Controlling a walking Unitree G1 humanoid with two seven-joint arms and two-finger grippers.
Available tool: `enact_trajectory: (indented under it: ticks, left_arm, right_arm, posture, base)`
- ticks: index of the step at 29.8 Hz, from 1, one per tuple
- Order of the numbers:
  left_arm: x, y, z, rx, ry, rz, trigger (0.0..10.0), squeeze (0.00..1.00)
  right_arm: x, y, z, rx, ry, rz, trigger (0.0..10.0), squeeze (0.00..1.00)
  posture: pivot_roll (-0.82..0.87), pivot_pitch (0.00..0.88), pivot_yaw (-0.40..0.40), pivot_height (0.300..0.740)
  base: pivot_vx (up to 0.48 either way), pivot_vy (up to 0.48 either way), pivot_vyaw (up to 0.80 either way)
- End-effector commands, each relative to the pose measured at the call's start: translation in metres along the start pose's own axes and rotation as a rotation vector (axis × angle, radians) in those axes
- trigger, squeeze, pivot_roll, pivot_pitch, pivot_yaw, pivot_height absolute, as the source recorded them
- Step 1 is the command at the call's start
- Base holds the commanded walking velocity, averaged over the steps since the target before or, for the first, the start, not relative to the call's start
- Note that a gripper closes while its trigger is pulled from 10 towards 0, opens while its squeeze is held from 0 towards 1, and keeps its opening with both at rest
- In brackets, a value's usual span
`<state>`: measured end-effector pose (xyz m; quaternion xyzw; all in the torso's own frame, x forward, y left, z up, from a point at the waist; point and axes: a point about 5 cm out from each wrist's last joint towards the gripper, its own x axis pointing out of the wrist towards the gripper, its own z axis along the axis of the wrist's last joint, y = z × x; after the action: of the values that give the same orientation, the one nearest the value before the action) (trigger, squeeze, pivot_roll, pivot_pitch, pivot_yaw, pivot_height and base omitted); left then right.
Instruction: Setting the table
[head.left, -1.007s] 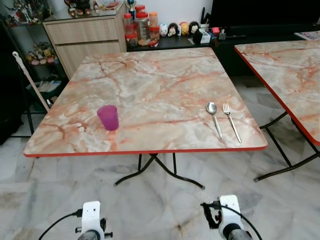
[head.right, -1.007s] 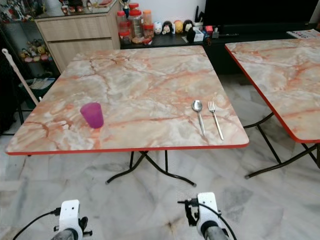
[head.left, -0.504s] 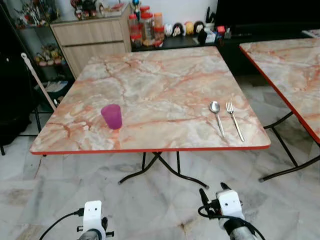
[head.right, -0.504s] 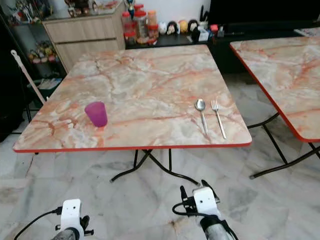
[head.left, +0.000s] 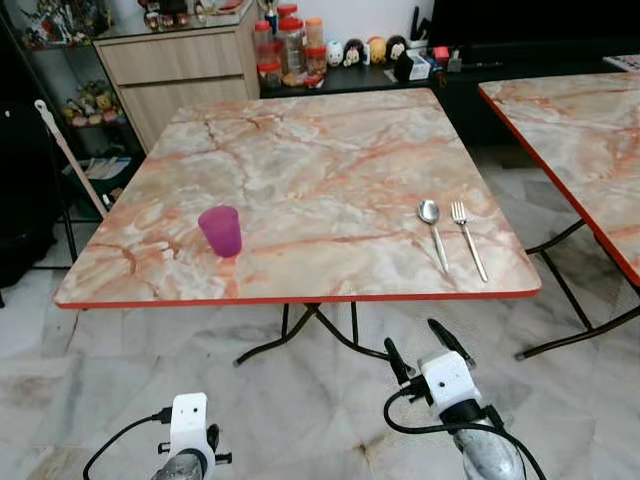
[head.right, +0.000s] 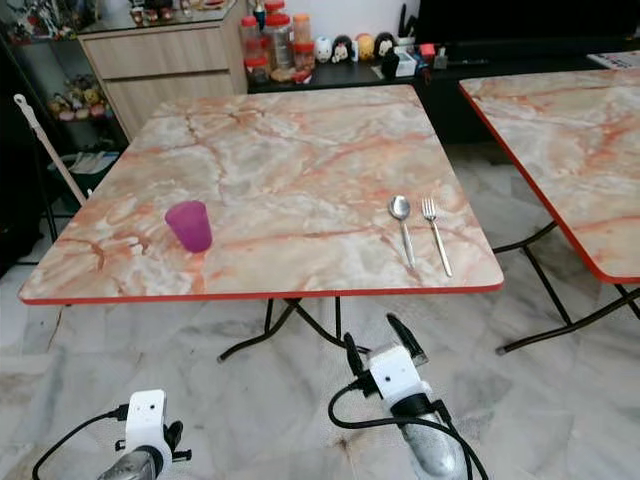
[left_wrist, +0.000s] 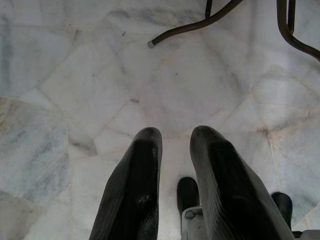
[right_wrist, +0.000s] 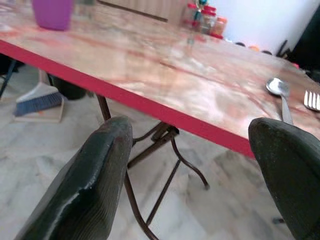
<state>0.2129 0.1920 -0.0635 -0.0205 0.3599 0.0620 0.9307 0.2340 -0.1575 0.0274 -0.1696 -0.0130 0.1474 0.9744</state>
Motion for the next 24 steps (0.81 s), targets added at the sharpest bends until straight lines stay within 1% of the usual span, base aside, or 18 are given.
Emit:
enact_trajectory:
  ticks: [1,4,6,8,12,14,19,21,22,24]
  left_arm:
    - [0.0,0.0,-0.001,0.024,0.012,-0.006,10.0,0.0]
    - [0.002,0.0,0.004,0.033,0.001,-0.012,10.0,0.0]
    - [0.003,-0.002,0.01,0.039,-0.015,-0.021,10.0,0.0]
    - [0.004,-0.002,0.012,0.04,-0.019,-0.024,10.0,0.0]
    - [0.006,-0.008,0.018,0.062,-0.039,-0.054,10.0,0.0]
    - [0.006,-0.011,0.022,0.068,-0.049,-0.069,10.0,0.0]
    - [0.008,-0.017,0.028,0.072,-0.067,-0.09,10.0,0.0]
    - [0.008,-0.018,0.029,0.072,-0.071,-0.095,10.0,0.0]
    - [0.008,-0.02,0.029,0.073,-0.076,-0.102,10.0,0.0]
    - [0.008,-0.022,0.029,0.074,-0.079,-0.107,10.0,0.0]
  right_arm:
    - [0.0,0.003,0.002,-0.009,-0.003,-0.001,10.0,0.0]
    - [0.001,0.003,0.008,-0.017,-0.024,-0.022,10.0,0.0]
    - [0.001,0.0,0.016,-0.046,-0.051,-0.045,10.0,0.0]
    - [0.001,-0.001,0.017,-0.053,-0.051,-0.06,10.0,0.0]
    - [-0.002,-0.008,0.017,-0.069,-0.041,-0.1,10.0,0.0]
    - [-0.002,-0.008,0.018,-0.035,-0.042,-0.098,10.0,0.0]
    - [-0.004,-0.002,0.018,-0.009,-0.024,-0.087,10.0,0.0]
    - [-0.002,-0.002,0.021,0.018,-0.032,-0.104,10.0,0.0]
    - [0.001,-0.002,0.027,0.036,-0.05,-0.119,10.0,0.0]
    - [0.003,-0.001,0.033,0.043,-0.07,-0.123,10.0,0.0]
  posture:
    - [-0.07,0.0,0.083,0.728]
    - [-0.07,0.0,0.097,0.728]
    - [-0.09,0.0,0.111,0.728]
    - [-0.09,0.0,0.111,0.728]
    - [-0.11,0.0,0.137,0.728]
    - [-0.11,0.0,0.142,0.728]
    - [-0.11,0.009,0.148,0.728]
    - [-0.11,0.011,0.147,0.728]
    - [-0.11,0.014,0.148,0.728]
    - [-0.11,0.016,0.149,0.728]
  base:
    - [0.0,0.0,0.0]
    - [0.0,0.0,0.0]
    - [0.0,0.0,0.0]
    - [0.0,0.0,0.0]
    - [0.0,0.0,0.0]
    - [0.0,0.0,0.0]
    - [0.0,0.0,0.0]
    - [0.0,0.0,0.0]
    - [0.0,0.0,0.0]
    - [0.0,0.0,0.0]
